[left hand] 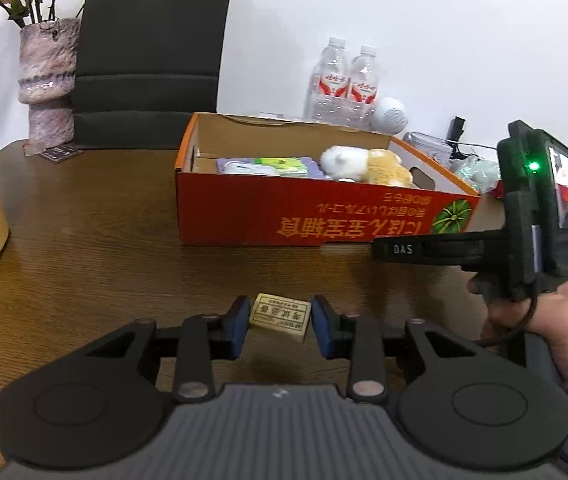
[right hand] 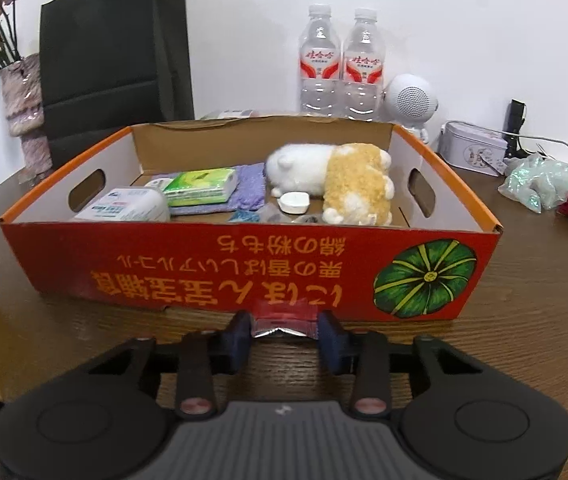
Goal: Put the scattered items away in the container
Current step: 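Carry the beige block toward the box while the right tool grasps a small clear packet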
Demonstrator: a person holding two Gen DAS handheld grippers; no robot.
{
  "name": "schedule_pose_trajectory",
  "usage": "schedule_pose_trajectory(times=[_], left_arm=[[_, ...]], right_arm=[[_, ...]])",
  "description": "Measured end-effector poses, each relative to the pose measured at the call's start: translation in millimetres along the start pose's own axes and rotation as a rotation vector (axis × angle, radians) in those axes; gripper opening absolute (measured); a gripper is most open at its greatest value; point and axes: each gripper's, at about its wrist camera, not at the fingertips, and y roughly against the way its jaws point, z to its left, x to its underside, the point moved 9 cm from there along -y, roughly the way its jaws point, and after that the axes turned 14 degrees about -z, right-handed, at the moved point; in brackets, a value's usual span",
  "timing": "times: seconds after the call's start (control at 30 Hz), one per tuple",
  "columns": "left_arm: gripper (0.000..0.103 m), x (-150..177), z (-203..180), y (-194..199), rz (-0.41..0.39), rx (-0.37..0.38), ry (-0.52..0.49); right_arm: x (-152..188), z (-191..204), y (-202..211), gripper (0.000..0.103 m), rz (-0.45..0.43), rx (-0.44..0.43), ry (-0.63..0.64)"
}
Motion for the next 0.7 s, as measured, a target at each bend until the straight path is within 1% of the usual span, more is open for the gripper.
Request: schedule_pose_trajectory(times=[0.13,0.17,0.33,0.43,0.53,0.63,0.7], left_arm=[[0.034,2,-2,1,0.004,0.008,-0.003],[0.034,3,-2,0,0.007,0.006,-0.004],[0.034,7,0,-3,0.016,-0.013,-0.014],[0.034,9,2,-5,0.019,-0.028,-0.023],[0.034,7,1,-4,-0.006,-0.026,-0.028],[0.034,8,-1,4,0.004,-0.057,-0.041],[0.034,8,-10,18,-0.011,-0.038,-0.035]], right_arm=[[1,-1,3,0.033,-0.007,-0.011,0.012],[1,-1,3,0.026,-0.004,-0.014,0.012],[7,-3,17,0.026,-0.006,-0.03,0.019],[11,-6,30,0.025,0.009,-0.056,0.0],[18,-6,58,0.025,0.011,-0.109,-0.018],[26,-5,99,0.025,-0.015,-0.141,-0.003],[29,-5,128,0.025,-0.032,-0.165,0.014]])
